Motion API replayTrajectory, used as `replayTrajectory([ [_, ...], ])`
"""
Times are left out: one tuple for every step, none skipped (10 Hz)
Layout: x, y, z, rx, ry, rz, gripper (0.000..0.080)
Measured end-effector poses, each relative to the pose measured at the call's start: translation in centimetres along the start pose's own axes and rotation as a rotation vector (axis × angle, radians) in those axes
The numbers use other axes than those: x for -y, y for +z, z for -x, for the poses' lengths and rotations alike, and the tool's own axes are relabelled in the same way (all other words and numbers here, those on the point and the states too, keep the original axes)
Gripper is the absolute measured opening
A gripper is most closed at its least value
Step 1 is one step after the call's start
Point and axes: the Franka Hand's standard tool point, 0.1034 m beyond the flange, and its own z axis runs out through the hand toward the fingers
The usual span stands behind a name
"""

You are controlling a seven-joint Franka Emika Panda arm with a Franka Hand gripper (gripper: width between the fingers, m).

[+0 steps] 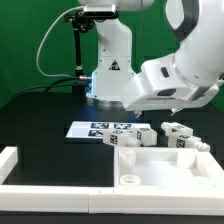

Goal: Assemble one leg

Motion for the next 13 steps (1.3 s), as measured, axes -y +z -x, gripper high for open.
replayTrajectory([
  [-0.1,0.1,-0.9,0.022,0.006,-0.029,0.0649],
  [-0.1,0.0,-1.0,0.021,0.023,-0.026,0.0649],
  [-0.1,0.0,-0.9,0.019,0.021,-0.026,0.0649],
  [-0.1,0.1,-1.0,0.02,0.021,-0.027,0.0649],
  [-0.1,0.2,-1.0,0.022,0.022,-0.027,0.0649],
  [-0.2,1.1,-1.2,0.046,0.049,-0.047,0.0649],
  [-0.3,2.0,-1.5,0.07,0.074,-0.064,0.0649],
  [-0.1,2.4,-1.8,0.071,0.089,-0.062,0.0649],
  [0.2,3.0,-1.9,0.069,0.107,-0.061,0.0649],
  [0.3,3.7,-2.1,0.082,0.113,-0.063,0.0649],
  [0.3,4.1,-2.3,0.087,0.112,-0.062,0.0649],
  [0.2,4.2,-2.4,0.088,0.113,-0.064,0.0649],
  [0.1,4.5,-2.6,0.087,0.115,-0.066,0.0649],
])
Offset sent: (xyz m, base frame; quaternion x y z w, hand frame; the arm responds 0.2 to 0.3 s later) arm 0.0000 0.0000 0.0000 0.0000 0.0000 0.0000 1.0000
